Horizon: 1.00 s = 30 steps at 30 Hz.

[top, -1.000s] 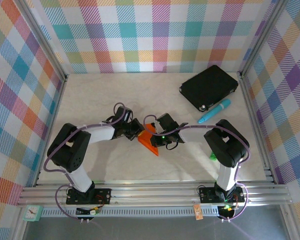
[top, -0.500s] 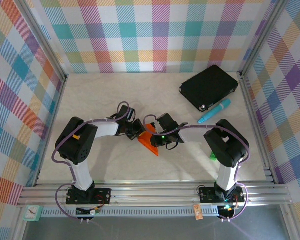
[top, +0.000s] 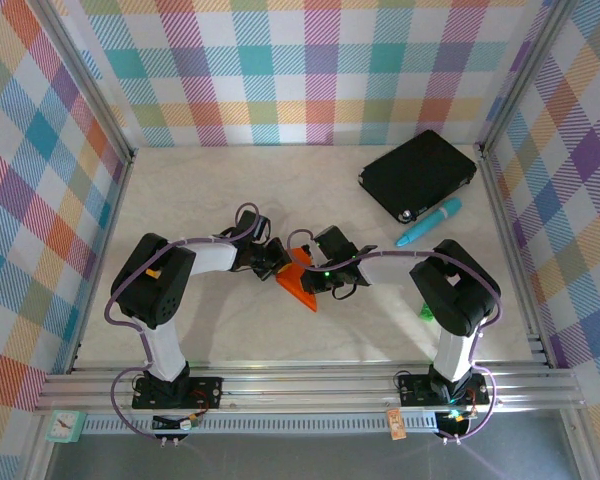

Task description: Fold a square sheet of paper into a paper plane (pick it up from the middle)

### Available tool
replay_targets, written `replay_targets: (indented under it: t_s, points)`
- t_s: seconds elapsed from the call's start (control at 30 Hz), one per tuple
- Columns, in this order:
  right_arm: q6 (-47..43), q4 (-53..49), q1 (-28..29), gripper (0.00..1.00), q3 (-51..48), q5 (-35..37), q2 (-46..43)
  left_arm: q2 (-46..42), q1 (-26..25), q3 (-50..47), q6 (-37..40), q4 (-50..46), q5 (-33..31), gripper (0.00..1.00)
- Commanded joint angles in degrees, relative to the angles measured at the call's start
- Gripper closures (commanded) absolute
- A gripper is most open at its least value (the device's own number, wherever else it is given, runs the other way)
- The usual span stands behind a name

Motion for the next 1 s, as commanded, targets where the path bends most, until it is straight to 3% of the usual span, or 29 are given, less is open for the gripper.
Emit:
replay_targets:
  t_s: [0.0, 0.3, 0.53, 0.73, 0.97]
  points:
    - [-1.00, -1.12, -0.18, 0.98, 0.25, -0.07, -0.34, 2.97, 0.00, -0.81, 0.65, -5.10, -0.67, 0.97]
    - [-0.17, -3.93, -0.18, 0.98, 0.16, 0.90, 2.83, 1.46, -0.02, 1.83, 1.66, -7.11, -0.60, 0.97]
    - [0.17, -4.50, -0.25, 0.98, 0.16, 1.08, 3.52, -7.35, -0.17, 3.16, 0.32, -8.43, -1.86, 0.94]
    - [1.04, -4.46, -0.35, 0.98, 0.69, 0.90, 4.51, -12.98, -2.55, -2.11, -4.00, -5.60, -3.01, 0.92]
    - [1.43, -4.57, -0.49, 0.98, 0.78, 0.72, 5.04, -14.22, -6.62, -10.24, -10.92, 3.05, -2.74, 0.97]
